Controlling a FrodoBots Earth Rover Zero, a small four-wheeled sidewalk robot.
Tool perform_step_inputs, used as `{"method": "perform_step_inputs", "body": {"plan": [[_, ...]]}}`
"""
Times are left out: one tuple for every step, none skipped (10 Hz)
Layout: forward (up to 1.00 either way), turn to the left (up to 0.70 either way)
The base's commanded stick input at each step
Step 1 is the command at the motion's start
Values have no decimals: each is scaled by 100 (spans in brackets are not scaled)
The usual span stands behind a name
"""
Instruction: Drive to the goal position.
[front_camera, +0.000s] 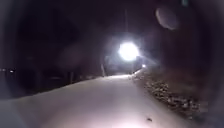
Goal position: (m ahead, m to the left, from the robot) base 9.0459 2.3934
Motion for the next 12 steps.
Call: {"method": "perform_step_inputs", "body": {"plan": [[100, 0], [100, 0], [100, 0], [100, 0], [100, 0], [100, 0], [100, 0], [100, 0], [100, 0], [100, 0], [100, 0], [100, 0]]}}
